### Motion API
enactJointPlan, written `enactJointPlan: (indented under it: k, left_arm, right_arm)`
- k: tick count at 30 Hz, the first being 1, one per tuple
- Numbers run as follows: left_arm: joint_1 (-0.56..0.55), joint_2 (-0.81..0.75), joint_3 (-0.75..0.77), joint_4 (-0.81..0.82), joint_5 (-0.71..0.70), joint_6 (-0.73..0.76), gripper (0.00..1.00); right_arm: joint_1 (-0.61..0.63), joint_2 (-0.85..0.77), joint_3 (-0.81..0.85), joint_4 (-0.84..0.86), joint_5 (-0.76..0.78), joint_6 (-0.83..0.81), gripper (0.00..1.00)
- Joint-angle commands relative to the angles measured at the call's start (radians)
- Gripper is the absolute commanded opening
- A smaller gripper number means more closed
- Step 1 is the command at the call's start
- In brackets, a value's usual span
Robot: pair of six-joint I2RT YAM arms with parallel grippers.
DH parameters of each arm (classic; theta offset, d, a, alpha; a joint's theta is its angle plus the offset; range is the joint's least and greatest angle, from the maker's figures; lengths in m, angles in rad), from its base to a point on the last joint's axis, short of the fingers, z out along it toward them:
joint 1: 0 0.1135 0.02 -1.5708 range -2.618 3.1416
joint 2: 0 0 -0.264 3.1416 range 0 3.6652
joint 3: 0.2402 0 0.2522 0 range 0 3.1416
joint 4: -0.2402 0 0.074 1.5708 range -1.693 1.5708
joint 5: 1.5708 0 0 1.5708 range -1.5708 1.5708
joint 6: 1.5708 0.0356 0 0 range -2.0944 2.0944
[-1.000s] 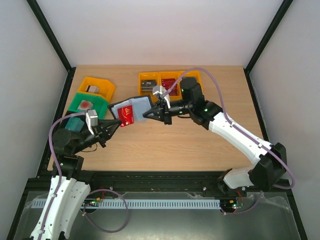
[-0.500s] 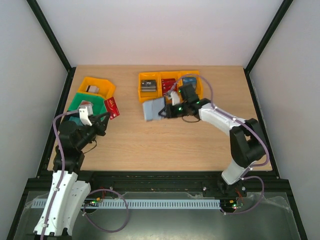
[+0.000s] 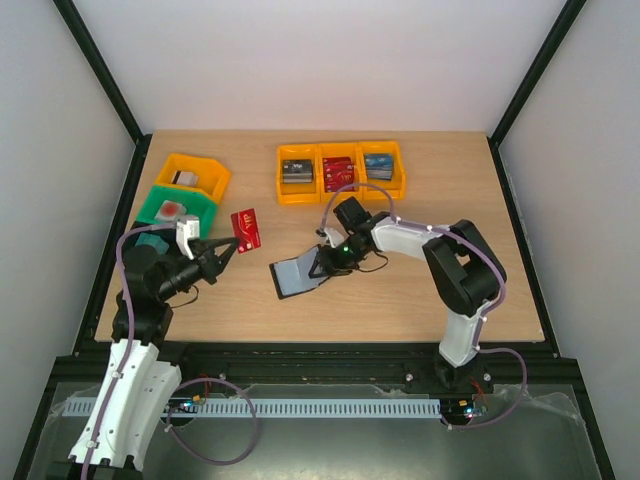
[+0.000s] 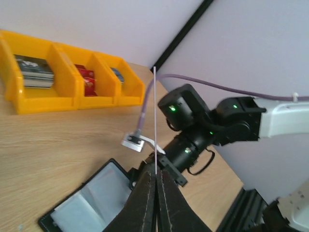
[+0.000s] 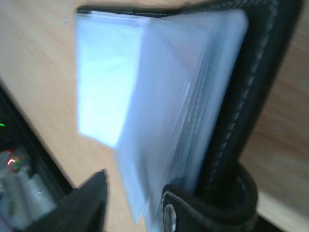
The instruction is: Take the credit cards out of the card holder
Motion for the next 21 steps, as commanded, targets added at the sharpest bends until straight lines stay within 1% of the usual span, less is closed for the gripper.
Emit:
enactJointPlan:
  k: [1,3,4,5,7,8,9,10,11,13,15,16,17,19,21]
  left_arm:
    - [0.004,-0.011,-0.005,0.056,0.127,0.019,0.02]
    - [0.004,-0.013,0.003,0.055,0.158,0.036,0.02]
    - [0.002,-0.015,0.004,0.055,0.177,0.046,0.02]
    - [0.001,-0.018,0.005,0.056,0.197,0.057,0.02]
    - [-0.004,-0.018,0.007,0.060,0.238,0.081,0.02]
    - [-0.007,-0.018,0.009,0.062,0.259,0.094,0.02]
    - [-0.009,-0.017,0.010,0.064,0.276,0.104,0.02]
    - [-0.013,-0.016,0.012,0.065,0.290,0.112,0.02]
    - [-0.014,-0.015,0.012,0.066,0.306,0.119,0.02]
    - [-0.018,-0.014,0.015,0.067,0.327,0.131,0.02]
    - [-0.022,-0.013,0.022,0.064,0.356,0.151,0.02]
    - [-0.023,-0.013,0.028,0.056,0.367,0.164,0.02]
    - [-0.025,-0.011,0.043,0.043,0.377,0.187,0.02]
    - [-0.027,-0.008,0.066,0.012,0.399,0.239,0.02]
    - [-0.030,-0.004,0.078,-0.008,0.412,0.269,0.02]
  right_arm:
    - [-0.005,-0.016,0.089,-0.130,0.334,-0.012,0.67]
    - [-0.008,-0.068,0.118,-0.153,0.572,0.015,0.87]
    - [-0.008,-0.096,0.136,-0.168,0.661,0.017,0.95]
    - [-0.007,-0.125,0.159,-0.184,0.731,0.009,1.00]
    - [0.004,-0.195,0.198,-0.189,0.784,-0.038,0.99]
    - [0.018,-0.241,0.208,-0.173,0.771,-0.072,0.99]
    - [0.033,-0.289,0.210,-0.146,0.718,-0.123,0.99]
    - [0.051,-0.345,0.204,-0.112,0.613,-0.201,0.99]
    - [0.066,-0.396,0.188,-0.072,0.470,-0.257,0.99]
    - [0.082,-0.495,0.129,0.056,0.120,-0.335,0.99]
    - [0.090,-0.560,0.058,0.236,-0.156,-0.304,0.99]
    - [0.096,-0.573,0.042,0.313,-0.236,-0.268,0.99]
    - [0.100,-0.573,0.040,0.353,-0.280,-0.237,0.99]
    - [0.108,-0.555,0.071,0.358,-0.297,-0.216,0.99]
    - [0.125,-0.526,0.105,0.338,-0.320,-0.223,0.96]
